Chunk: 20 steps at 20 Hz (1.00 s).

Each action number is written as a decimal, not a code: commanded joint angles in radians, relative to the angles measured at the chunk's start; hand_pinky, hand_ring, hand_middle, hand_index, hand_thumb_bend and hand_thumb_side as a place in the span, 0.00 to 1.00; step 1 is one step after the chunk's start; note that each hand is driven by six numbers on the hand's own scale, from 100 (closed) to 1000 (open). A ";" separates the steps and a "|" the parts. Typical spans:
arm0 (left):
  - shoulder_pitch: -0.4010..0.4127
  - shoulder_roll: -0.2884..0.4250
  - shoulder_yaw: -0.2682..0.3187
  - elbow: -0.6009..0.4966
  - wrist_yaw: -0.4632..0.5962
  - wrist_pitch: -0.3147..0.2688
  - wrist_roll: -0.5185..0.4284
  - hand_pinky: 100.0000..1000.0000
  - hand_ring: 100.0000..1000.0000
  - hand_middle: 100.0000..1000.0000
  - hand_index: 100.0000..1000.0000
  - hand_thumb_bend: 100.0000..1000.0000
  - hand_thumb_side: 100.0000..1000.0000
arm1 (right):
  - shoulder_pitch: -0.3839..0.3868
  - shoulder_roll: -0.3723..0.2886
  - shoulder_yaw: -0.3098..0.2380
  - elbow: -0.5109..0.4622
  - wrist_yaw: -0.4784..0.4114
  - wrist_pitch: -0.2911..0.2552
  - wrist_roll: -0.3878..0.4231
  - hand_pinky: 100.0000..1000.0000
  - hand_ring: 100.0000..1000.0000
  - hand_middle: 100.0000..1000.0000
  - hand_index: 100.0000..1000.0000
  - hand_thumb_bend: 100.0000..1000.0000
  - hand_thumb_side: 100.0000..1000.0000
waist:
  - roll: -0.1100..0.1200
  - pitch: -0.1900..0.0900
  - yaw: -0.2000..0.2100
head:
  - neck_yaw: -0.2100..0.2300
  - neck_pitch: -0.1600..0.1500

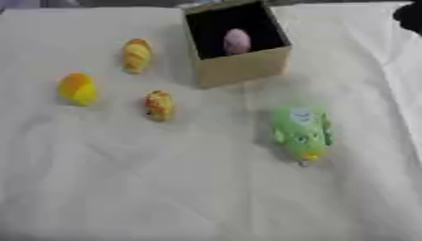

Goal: Pick up objects on the table and place them in the box.

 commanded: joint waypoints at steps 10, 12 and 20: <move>0.000 0.049 0.001 -0.011 -0.006 -0.003 -0.007 0.84 0.57 0.58 0.78 0.18 0.72 | -0.170 -0.413 0.177 0.111 0.142 -0.141 0.121 0.88 0.82 0.70 0.81 0.00 0.55 | -0.014 -0.030 -0.001 | 0.000 -0.004; 0.000 0.053 -0.001 -0.011 -0.006 -0.003 -0.009 0.84 0.57 0.58 0.78 0.18 0.72 | -0.202 -0.474 0.215 0.126 0.172 -0.171 0.144 0.88 0.83 0.72 0.82 0.00 0.53 | -0.016 -0.031 -0.001 | -0.003 -0.003; 0.000 0.067 -0.006 -0.007 -0.006 -0.003 -0.014 0.84 0.56 0.58 0.78 0.18 0.73 | -0.276 -0.638 0.353 0.148 0.259 -0.266 0.247 0.88 0.85 0.76 0.83 0.00 0.47 | -0.027 -0.024 0.006 | -0.010 0.010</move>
